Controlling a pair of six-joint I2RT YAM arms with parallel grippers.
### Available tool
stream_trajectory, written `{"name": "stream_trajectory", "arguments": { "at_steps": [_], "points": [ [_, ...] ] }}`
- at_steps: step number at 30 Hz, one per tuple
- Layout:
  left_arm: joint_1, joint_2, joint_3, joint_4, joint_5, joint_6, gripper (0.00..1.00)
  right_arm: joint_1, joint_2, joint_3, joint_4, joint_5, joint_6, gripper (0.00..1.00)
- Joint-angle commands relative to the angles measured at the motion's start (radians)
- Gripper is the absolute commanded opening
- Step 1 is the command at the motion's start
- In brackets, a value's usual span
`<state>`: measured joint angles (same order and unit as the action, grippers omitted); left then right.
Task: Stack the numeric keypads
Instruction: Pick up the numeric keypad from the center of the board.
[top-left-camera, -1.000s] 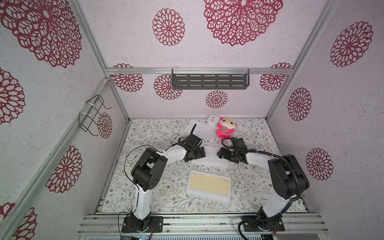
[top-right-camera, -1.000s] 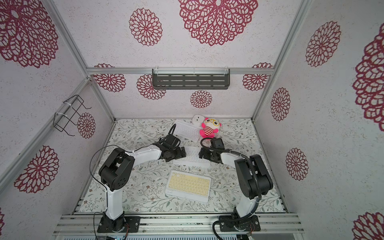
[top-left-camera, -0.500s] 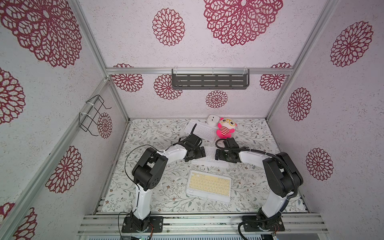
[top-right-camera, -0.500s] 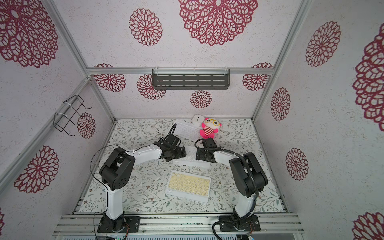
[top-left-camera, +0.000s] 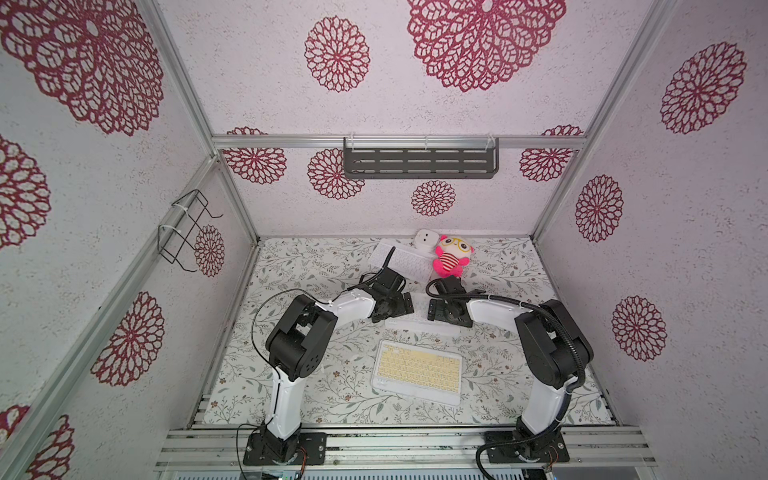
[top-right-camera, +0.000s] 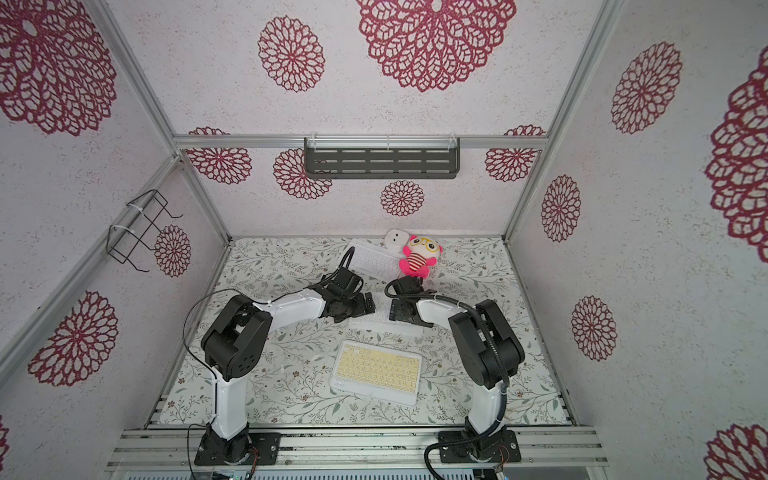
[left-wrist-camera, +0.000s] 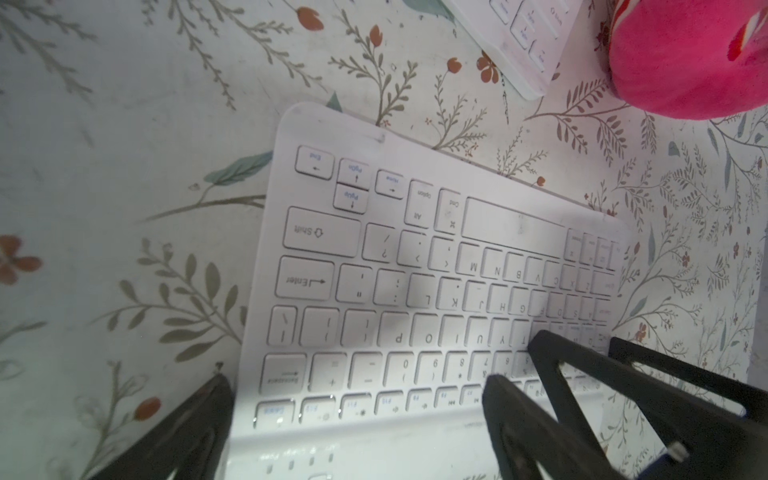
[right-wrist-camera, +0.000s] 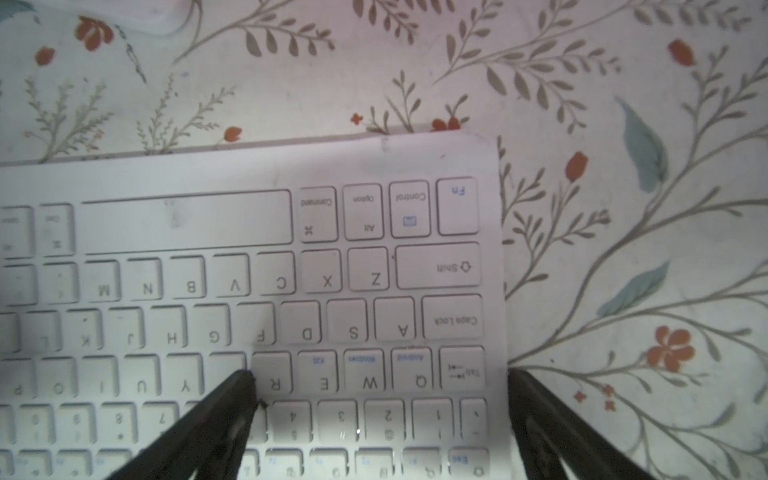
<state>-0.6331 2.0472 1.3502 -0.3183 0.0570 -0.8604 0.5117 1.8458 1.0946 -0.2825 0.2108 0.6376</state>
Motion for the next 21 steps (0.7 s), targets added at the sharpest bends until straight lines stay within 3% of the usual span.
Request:
{"name": "stream_trajectory", "arguments": {
  "at_steps": [1, 9, 21],
  "points": [
    [-0.024, 0.091, -0.042, -0.051, 0.097, -0.009, 0.98, 0.008, 0.054, -0.049, 0.012, -0.205, 0.004, 0.97],
    [-0.042, 0.115, -0.019, -0.027, 0.149, 0.016, 0.98, -0.03, 0.002, -0.219, 0.356, -0.661, -0.049, 0.97],
    [-0.053, 0.141, 0.003, -0.018, 0.15, 0.024, 0.98, -0.059, -0.057, -0.294, 0.514, -0.893, -0.054, 0.97]
  ]
}}
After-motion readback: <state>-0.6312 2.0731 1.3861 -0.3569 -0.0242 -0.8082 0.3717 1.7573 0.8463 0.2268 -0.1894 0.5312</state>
